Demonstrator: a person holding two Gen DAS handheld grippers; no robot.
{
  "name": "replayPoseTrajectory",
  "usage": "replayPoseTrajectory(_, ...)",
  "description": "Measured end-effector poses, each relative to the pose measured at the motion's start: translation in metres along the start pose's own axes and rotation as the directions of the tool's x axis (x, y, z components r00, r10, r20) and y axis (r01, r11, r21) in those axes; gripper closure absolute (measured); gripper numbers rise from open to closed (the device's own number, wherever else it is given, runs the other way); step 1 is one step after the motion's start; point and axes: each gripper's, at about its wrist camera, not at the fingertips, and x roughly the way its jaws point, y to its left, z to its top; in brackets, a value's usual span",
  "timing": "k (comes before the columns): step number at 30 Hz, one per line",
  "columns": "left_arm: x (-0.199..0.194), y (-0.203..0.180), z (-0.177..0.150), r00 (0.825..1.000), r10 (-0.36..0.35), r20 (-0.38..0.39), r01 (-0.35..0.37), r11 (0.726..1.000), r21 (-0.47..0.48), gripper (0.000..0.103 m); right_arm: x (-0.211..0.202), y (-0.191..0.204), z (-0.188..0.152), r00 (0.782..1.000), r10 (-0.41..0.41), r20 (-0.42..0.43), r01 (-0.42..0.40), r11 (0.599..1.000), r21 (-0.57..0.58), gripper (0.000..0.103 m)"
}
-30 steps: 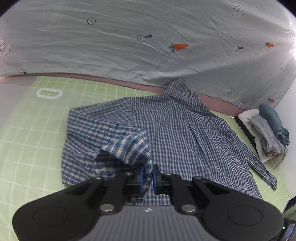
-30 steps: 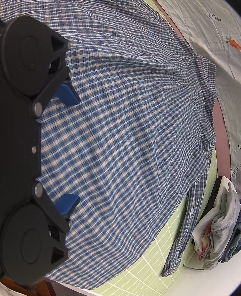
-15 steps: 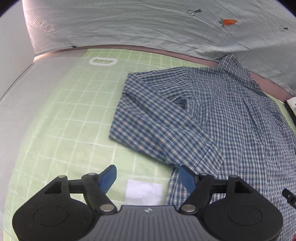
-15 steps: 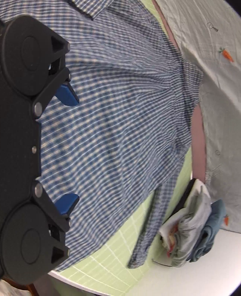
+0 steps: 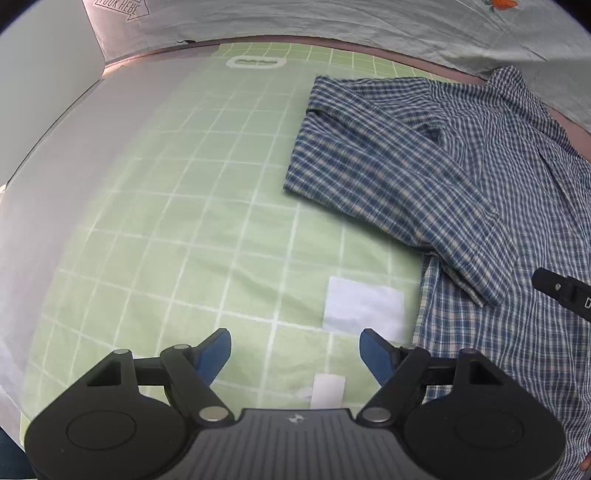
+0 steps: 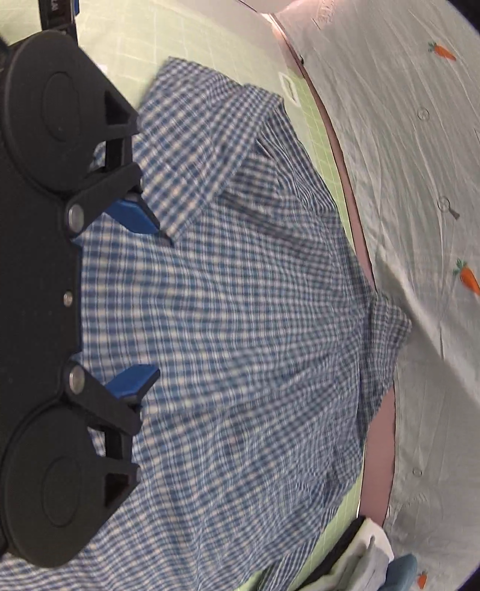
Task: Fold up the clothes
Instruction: 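Release the folded sleeve with the left gripper and withdraw it, then grasp the folded sleeve edge with the right gripper and lift it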
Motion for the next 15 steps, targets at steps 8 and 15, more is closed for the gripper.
replayPoseTrajectory(8, 0.012, 0.001, -0.006, 0.999, 0.02, -0.032, -0.019, 1.0, 0.017, 0.021, 0.001, 0.029, -0.012, 0.991, 0.13, -0.028, -0.13, 0.991, -0.015, 0.061)
replayPoseTrajectory(15, 0.016, -0.001, -0.002, 0.998, 0.039, -0.046, -0.038, 0.999, 0.007, 0.01, 0.003, 0.036, -0.014, 0.983, 0.18, -0.034, -0.18, 0.984, -0.001, 0.061)
